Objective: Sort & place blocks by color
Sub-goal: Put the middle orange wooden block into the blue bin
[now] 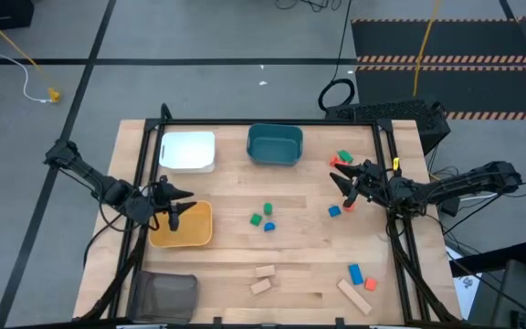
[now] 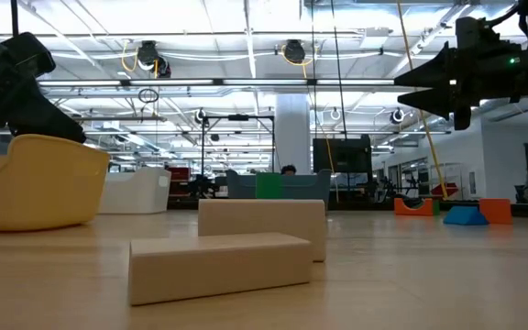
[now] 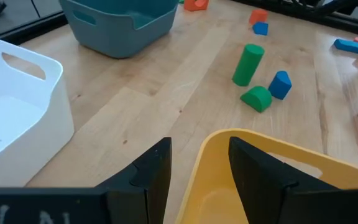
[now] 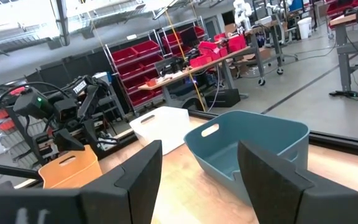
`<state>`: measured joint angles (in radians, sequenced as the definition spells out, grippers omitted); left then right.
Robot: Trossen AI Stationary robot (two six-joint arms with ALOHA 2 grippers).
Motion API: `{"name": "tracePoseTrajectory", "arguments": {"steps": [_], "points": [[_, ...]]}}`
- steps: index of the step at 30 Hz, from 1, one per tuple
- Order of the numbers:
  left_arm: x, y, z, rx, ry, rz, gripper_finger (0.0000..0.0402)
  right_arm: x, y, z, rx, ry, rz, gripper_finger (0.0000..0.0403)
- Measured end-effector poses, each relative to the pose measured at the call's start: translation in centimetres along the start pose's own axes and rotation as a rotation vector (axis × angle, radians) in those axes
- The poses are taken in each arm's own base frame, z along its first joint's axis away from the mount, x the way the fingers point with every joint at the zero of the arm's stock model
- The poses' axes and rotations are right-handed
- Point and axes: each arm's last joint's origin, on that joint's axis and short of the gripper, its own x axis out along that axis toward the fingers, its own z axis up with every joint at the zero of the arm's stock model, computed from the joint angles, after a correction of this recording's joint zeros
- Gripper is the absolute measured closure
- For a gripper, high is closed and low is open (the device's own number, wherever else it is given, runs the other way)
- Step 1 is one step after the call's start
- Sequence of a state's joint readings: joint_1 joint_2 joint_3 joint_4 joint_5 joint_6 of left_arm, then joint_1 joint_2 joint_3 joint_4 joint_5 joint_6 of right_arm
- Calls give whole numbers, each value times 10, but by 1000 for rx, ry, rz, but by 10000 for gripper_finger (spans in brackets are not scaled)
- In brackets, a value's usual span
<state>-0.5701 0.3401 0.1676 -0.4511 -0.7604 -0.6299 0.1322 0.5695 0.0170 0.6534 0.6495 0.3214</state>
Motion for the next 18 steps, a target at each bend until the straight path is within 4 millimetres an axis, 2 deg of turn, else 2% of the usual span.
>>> {"name": "tracePoseTrajectory", "arguments": {"steps": [8, 18], "points": [[0, 0, 1, 90, -6, -3, 240, 0, 0, 0, 0, -1, -1, 200], [-1, -7, 12, 70, -98, -57, 240, 0, 0, 0, 0, -1, -2, 200]]}}
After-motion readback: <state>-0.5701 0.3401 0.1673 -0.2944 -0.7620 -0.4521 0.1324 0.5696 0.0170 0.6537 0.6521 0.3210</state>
